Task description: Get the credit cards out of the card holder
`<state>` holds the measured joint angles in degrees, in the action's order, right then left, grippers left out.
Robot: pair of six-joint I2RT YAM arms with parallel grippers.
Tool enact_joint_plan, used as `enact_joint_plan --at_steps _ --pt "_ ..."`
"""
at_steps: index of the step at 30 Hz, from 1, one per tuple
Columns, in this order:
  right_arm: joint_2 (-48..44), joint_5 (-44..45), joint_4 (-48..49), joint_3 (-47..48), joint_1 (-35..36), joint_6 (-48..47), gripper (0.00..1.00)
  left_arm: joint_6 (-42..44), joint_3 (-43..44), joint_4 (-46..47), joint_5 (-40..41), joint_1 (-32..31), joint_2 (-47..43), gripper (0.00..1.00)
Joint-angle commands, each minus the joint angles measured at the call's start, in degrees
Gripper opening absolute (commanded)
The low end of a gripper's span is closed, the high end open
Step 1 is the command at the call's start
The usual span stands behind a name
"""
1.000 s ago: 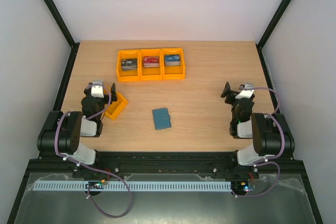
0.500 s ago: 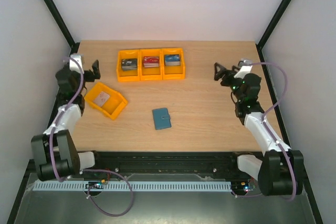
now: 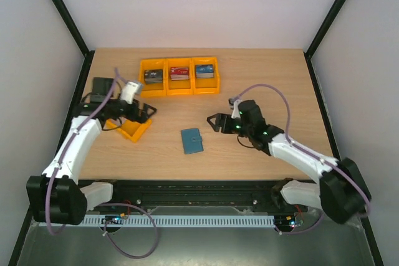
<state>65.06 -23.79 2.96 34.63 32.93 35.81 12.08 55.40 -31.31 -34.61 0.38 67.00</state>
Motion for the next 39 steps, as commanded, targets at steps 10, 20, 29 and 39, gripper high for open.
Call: enact_joint_plan --at_steps 10,20,29,39 --pt "31.59 -6.77 -12.65 21.87 4.85 -3.30 0.54 -26.01 -9.07 8.19 -10.13 -9.52 3.58 0.99" --pt "44.26 -9.82 -23.78 30.68 4.87 -8.67 0.49 -36.77 -15.41 18.32 -11.76 -12.16 12.08 0.98" --pt "47.29 -14.57 -22.46 31.40 4.78 -8.32 0.11 -39.19 -18.12 21.91 -11.79 -12.46 16.51 0.98" --pt "38.20 -23.94 -12.19 26.20 3.70 -5.89 0.02 -37.31 -18.26 22.70 -17.59 -12.46 16.08 0.98"
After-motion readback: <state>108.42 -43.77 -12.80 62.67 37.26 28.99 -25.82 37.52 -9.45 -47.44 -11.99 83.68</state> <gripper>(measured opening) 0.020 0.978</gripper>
